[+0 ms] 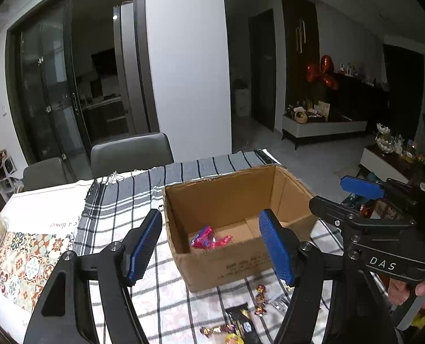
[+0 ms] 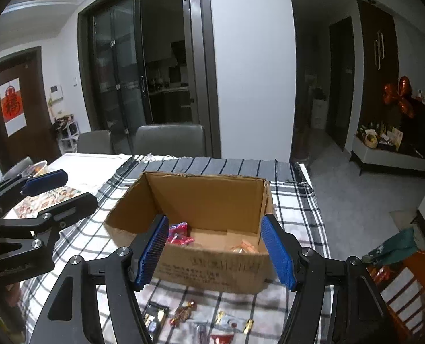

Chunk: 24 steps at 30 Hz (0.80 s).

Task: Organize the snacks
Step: 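Carry both packets over the cardboard box and open both grippers to drop them, then move both open grippers from the box back to the snack pile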

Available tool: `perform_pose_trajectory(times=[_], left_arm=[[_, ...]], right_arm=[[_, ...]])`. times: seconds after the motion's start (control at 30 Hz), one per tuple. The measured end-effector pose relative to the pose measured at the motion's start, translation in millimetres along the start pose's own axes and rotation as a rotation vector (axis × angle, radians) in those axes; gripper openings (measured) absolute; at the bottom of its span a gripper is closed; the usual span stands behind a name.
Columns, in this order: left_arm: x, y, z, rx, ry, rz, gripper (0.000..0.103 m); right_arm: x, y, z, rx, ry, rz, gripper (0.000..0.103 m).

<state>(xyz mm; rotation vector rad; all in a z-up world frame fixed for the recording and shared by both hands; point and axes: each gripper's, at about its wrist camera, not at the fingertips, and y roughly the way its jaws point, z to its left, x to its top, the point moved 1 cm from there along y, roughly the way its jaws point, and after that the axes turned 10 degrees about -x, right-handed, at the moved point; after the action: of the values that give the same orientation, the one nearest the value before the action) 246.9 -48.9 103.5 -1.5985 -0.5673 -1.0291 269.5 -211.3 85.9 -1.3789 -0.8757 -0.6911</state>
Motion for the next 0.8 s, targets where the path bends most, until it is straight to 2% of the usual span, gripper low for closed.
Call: perform_pose_trajectory(times=[0.2, 0.5, 0.7, 0.8], left_arm=[[-20, -18, -12, 0.035, 0.038, -0.015, 0.069], [-61, -24, -16, 0.016, 0.009, 0.034, 0.069], [-87, -18, -21, 0.0, -0.019, 0.078, 0.069], [-103, -14, -25, -0.003, -0.028, 0.099, 0.069]], right_arm=[[-19, -15, -2, 0.001, 0.007, 0.008, 0.067], [-58, -27, 3, -0.004, -0.005, 0.029, 0.067], [-86, -24, 2, -0.014, -0.006, 0.082, 0.066], [-99, -19, 1, -0.02, -0.013, 0.112, 0.061]])
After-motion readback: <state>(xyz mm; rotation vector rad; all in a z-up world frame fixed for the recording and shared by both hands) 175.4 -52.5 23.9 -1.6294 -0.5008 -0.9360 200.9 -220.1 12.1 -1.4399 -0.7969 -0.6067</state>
